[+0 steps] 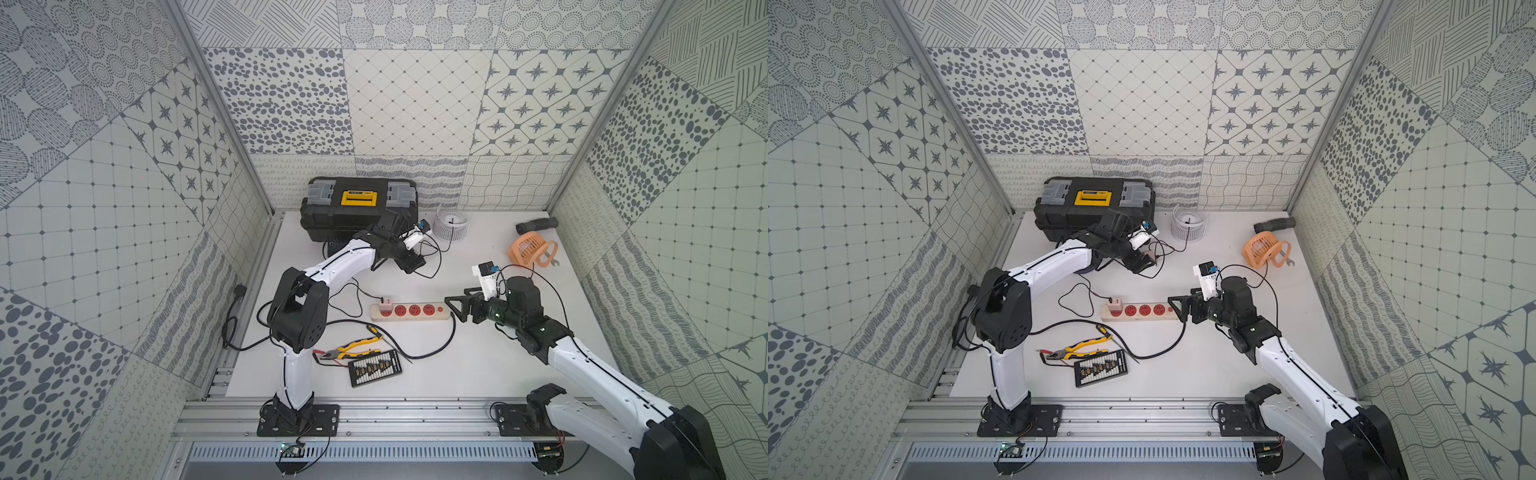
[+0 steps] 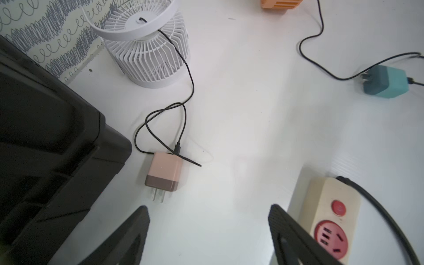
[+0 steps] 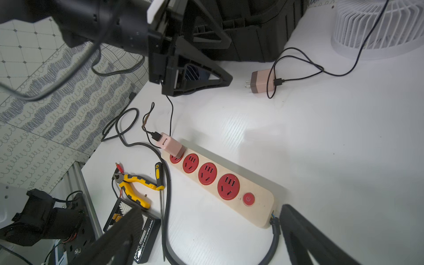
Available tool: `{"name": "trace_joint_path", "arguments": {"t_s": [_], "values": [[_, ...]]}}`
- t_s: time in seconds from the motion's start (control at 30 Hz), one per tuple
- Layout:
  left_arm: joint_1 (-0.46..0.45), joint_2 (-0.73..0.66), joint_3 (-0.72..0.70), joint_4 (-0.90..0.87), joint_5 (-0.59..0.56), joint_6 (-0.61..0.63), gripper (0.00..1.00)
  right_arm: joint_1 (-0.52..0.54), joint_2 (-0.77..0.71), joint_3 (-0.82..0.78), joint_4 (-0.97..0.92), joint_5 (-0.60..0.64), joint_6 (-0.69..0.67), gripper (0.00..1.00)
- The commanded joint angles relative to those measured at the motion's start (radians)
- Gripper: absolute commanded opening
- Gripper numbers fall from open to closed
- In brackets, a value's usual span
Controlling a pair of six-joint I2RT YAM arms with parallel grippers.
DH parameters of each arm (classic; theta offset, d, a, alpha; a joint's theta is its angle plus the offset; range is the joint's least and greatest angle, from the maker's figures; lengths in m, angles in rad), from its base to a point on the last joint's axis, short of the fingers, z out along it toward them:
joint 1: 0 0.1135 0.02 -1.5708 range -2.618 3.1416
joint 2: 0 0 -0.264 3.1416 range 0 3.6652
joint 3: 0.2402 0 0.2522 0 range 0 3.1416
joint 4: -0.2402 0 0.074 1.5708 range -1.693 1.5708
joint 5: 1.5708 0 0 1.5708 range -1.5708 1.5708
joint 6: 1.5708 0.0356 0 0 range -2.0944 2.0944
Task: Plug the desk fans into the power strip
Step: Pick up the plug from the center of the board.
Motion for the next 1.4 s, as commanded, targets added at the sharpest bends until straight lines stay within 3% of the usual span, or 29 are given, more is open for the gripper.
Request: {"name": "trace_joint_path", "arguments": {"t_s": [0.0, 0.47, 0.9, 1.2, 1.37], "values": [[0.042, 0.135, 0.134, -0.103, 0.088, 0.159, 0.83, -0.002, -0.008, -0.029, 0.127, -0.047, 0.048, 0.97], [0.091, 0.386, 0.407, -0.237, 0.069, 0.272, 0.75, -0.003, 0.081, -0.023, 0.229, -0.101, 0.097, 0.97], [0.091, 0.492, 0.497, -0.282, 0.012, 0.363, 0.67, -0.003, 0.130, -0.024, 0.267, -0.087, 0.130, 0.97], [0.088, 0.498, 0.497, -0.280, 0.030, 0.358, 0.33, -0.003, 0.135, -0.022, 0.252, -0.064, 0.144, 0.97], [0.085, 0.354, 0.326, -0.150, -0.047, 0.285, 0.28, -0.003, 0.113, -0.014, 0.216, -0.038, 0.164, 0.97]]}}
